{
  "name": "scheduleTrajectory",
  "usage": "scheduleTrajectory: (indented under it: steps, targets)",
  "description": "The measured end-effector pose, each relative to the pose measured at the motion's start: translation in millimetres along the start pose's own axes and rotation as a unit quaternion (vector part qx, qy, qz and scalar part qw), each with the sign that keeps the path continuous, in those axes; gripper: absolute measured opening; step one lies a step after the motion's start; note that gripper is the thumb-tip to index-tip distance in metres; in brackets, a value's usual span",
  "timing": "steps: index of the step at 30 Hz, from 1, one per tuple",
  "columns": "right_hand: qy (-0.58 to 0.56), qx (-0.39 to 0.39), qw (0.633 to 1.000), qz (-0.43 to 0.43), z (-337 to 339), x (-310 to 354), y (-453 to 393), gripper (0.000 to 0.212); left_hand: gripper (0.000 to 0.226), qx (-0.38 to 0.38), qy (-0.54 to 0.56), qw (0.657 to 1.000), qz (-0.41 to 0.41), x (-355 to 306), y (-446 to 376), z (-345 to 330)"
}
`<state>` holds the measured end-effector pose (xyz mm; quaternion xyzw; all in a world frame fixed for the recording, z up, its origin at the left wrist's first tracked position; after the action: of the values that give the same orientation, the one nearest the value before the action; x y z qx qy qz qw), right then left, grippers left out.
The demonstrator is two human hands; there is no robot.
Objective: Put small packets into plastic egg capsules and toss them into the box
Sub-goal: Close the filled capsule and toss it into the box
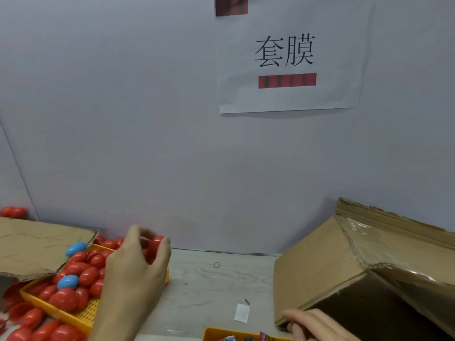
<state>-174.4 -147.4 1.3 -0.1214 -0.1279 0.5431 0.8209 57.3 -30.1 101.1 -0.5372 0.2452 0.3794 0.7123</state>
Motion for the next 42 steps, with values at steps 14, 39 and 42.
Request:
scheduleTrajectory:
  steps: [14,39,42]
  targets:
    - [-0.192,-0.111,0.963,-0.156,4.9,-26.7,-11.9,0.028,0.009,0.193,0.199,0.945,0.172,-47.6,91.4,-57.8]
    - [-0.116,-0.071,0.979,-0.150,-13.2,-16.5,-20.0,0.027,0.020,0.205,0.123,0.958,0.156,13.3,117.2,-84.7]
    - [-0.126,-0.040,0.984,-0.122,-17.2,-10.1,-21.0,0.042,0.028,0.189,0.100,0.964,0.156,14.6,113.9,-82.8]
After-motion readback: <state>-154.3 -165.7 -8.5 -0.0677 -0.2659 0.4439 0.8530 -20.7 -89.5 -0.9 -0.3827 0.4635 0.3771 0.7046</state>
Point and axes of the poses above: each hand's wrist, its own y-axis away from the middle knuckle, its own z-axis out of the back of the hand, x = y × z, the point moved 9 cm from there along -y, towards the middle knuckle, and after that the axes turned 13 degrees about -x, right-handed, at the moved point
